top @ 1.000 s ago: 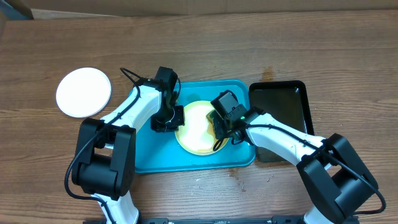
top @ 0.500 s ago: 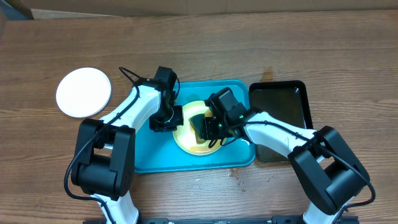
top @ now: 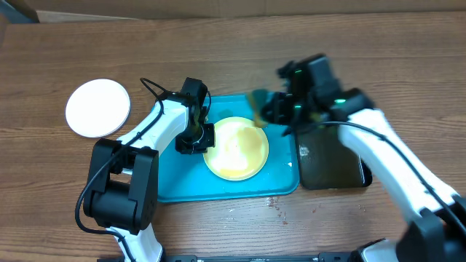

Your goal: Clean dirty plates on tray and stack at the side

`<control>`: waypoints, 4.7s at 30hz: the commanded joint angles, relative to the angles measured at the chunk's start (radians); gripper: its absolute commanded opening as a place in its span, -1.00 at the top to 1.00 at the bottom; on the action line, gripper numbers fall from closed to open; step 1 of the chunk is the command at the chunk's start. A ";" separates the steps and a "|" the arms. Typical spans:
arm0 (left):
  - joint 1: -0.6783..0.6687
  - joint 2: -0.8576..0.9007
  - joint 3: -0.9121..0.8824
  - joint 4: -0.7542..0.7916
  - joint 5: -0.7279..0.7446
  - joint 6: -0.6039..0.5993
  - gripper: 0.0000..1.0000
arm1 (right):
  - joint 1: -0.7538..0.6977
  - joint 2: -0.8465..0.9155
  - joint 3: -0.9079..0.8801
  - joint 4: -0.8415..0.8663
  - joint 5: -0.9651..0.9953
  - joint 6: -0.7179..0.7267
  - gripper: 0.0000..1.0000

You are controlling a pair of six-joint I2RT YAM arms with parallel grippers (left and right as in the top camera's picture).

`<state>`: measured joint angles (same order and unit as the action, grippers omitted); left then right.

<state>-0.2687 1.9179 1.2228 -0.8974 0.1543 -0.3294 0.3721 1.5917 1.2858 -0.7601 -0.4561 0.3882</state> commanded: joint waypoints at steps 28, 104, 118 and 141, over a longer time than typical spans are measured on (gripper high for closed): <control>-0.561 -0.402 0.116 0.305 -1.380 0.418 0.92 | -0.328 -0.056 -0.219 -0.241 0.463 -0.052 0.93; 0.871 -0.145 0.083 0.299 -0.101 -0.050 0.92 | -0.328 -0.039 -0.240 -0.208 0.466 -0.052 0.92; 0.871 -0.055 0.083 0.334 -0.131 -0.014 0.92 | -0.328 -0.026 -0.253 -0.165 0.463 -0.053 0.92; 0.761 -0.164 0.252 0.304 0.377 0.091 -1.00 | -0.328 -0.026 -0.115 -0.160 0.462 -0.109 -0.91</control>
<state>0.5629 1.8648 1.4067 -0.5648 0.3759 -0.2691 0.0463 1.5726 1.0252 -0.8879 0.0006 0.3035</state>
